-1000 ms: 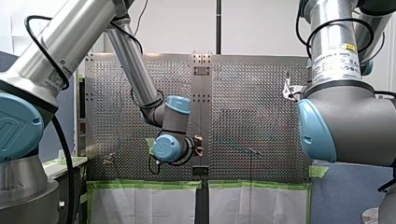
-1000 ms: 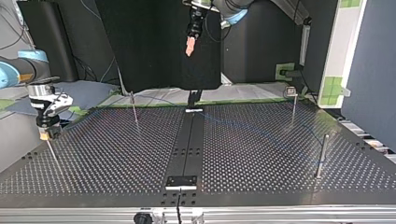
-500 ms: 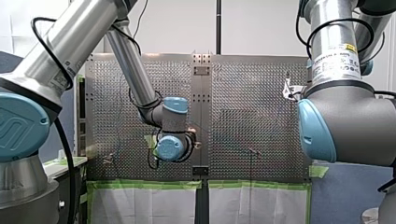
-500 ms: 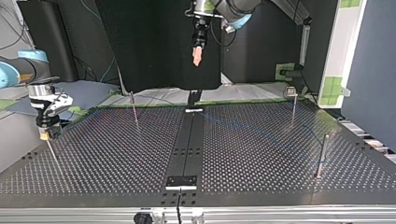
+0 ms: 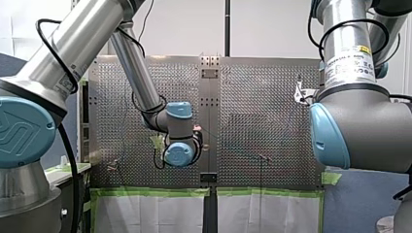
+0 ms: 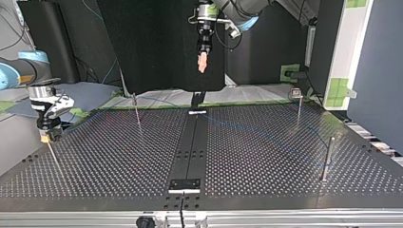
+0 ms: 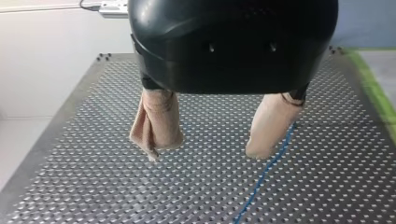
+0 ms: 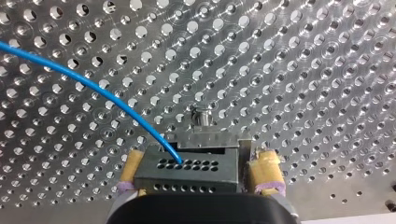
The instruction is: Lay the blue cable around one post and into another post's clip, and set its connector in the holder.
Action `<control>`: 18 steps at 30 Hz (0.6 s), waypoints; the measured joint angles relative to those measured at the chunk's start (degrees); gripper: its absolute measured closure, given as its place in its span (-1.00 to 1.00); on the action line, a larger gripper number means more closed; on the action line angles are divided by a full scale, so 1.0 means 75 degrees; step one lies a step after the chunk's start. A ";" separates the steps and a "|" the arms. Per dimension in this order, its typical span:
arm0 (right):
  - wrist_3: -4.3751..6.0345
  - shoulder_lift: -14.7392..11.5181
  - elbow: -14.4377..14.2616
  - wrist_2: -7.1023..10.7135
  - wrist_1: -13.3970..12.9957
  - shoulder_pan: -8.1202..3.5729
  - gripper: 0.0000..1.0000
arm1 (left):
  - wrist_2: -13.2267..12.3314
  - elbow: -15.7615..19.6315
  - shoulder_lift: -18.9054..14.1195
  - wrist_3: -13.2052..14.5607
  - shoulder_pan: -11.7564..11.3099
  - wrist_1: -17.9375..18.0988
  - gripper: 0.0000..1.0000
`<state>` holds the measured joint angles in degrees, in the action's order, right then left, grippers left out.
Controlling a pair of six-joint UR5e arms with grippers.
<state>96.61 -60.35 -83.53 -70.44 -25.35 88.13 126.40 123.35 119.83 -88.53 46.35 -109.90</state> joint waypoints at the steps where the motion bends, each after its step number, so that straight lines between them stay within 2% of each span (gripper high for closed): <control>1: 0.0000 0.0000 -0.0001 0.0001 0.0001 0.0000 -0.99 | -0.0006 0.0001 0.0000 0.0010 -0.0010 0.0095 -1.00; 12: 0.0000 0.0000 0.0000 0.0001 0.0000 0.0000 -0.99 | -0.0149 0.0005 0.0000 -0.0281 -0.0140 0.0820 -1.00; 18: 0.0000 0.0000 0.0000 0.0000 0.0000 0.0000 -0.99 | -0.0047 0.0006 0.0041 -0.0125 -0.0245 0.0666 -1.00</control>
<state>96.61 -60.35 -83.53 -70.44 -25.35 88.12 126.05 123.40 120.13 -89.46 44.51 -104.90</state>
